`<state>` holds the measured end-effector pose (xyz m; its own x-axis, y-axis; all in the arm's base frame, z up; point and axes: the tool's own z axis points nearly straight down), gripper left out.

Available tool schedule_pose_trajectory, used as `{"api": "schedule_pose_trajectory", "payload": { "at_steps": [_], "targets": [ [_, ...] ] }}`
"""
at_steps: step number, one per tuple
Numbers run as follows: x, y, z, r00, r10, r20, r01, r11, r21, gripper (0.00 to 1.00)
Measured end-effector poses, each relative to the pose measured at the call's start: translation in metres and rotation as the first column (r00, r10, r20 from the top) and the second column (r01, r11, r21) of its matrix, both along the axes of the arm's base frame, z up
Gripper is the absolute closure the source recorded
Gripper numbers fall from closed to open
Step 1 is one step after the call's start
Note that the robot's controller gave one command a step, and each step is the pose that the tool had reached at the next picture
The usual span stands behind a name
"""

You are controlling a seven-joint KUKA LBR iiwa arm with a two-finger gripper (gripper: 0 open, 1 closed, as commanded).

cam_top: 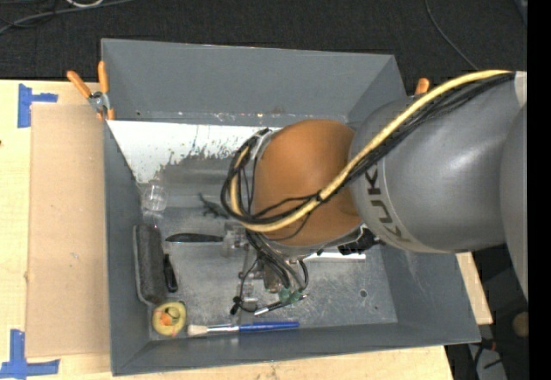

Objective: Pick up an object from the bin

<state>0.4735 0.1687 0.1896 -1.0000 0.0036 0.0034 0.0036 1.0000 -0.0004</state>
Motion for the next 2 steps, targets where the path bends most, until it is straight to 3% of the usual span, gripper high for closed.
{"api": "schedule_pose_trajectory", "payload": {
  "at_steps": [1,2],
  "targets": [
    [0.0,0.0,0.0,1.0,-0.001,0.0,0.001,1.0,0.0,0.0],
    [-0.002,-0.024,-0.073,0.994,0.107,0.002,-0.107,0.994,0.0,0.0]
  ]
}}
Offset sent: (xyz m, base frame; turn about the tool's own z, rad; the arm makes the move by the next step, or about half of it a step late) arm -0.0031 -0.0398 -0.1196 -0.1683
